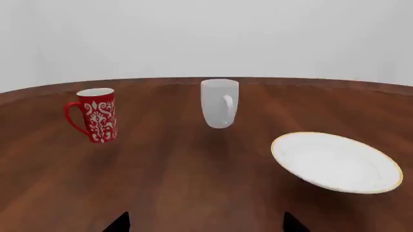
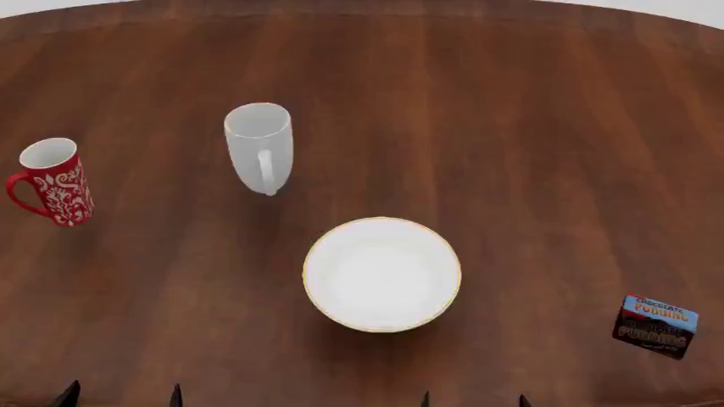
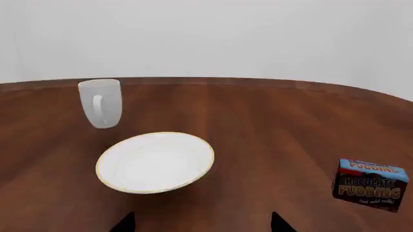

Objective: Put the white mug on the plate.

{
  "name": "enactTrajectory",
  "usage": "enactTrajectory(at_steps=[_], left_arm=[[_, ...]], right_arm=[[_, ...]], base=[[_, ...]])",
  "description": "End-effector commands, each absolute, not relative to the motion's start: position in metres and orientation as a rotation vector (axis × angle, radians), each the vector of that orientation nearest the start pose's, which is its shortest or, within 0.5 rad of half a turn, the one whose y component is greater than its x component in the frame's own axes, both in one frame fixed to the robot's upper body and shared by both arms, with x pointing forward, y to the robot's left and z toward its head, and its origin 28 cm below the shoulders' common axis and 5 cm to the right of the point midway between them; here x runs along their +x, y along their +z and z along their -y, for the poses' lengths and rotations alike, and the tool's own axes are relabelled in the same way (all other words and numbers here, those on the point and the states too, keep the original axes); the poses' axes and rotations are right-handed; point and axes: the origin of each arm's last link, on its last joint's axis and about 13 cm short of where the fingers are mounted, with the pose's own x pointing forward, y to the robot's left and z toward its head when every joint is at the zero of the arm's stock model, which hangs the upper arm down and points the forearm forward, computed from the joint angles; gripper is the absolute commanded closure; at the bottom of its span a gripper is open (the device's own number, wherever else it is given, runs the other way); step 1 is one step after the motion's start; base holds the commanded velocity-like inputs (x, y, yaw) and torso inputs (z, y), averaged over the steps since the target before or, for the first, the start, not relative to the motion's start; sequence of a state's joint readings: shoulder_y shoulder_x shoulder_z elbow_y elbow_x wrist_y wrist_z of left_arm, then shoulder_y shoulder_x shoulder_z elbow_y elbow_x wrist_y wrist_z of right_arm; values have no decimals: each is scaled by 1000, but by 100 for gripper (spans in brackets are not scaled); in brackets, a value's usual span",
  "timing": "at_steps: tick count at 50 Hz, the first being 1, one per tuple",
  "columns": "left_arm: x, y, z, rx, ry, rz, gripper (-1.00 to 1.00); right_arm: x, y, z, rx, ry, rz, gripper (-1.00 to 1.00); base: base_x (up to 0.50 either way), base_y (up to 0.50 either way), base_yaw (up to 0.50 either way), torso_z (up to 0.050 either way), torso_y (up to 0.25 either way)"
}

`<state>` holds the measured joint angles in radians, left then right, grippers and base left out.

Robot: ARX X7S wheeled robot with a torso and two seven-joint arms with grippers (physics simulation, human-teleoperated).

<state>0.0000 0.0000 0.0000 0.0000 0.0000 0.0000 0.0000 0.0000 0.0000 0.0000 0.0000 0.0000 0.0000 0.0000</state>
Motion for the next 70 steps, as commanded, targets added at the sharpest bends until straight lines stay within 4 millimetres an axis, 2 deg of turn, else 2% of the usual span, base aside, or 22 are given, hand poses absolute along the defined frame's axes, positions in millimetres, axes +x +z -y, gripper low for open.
enactTrajectory(at_steps=[1,11,22,30,38,46,54,62,70], left_arm=[[210,13,-206,10,0,0,-100],[209,18,-204,7,-15,34,-100],[205,42,-203,49,-29,91,-100],[203,46,-200,70,-63,102,-100],[200,72,-198,49,-104,128,-100],[200,80,-197,45,-122,119,-100],[197,96,-197,42,-137,130,-100],[197,98,-197,14,-137,124,-100],[197,94,-199,19,-119,120,-100]], right_arm=[[210,13,96,-9,0,0,-100],[210,14,96,-5,7,-1,-100],[209,28,97,-20,18,14,-100],[207,33,99,-20,11,33,-100],[209,58,100,10,40,46,-100],[211,69,105,-10,35,50,-100],[216,84,104,-10,68,70,-100],[216,88,103,-55,94,83,-100],[217,86,100,-56,100,83,-100]], base=[[0,0,0,0,0],[0,0,0,0,0],[0,0,0,50,36],[0,0,0,50,37],[0,0,0,50,37],[0,0,0,50,37],[0,0,0,50,37],[0,0,0,49,39],[0,437,0,0,0]])
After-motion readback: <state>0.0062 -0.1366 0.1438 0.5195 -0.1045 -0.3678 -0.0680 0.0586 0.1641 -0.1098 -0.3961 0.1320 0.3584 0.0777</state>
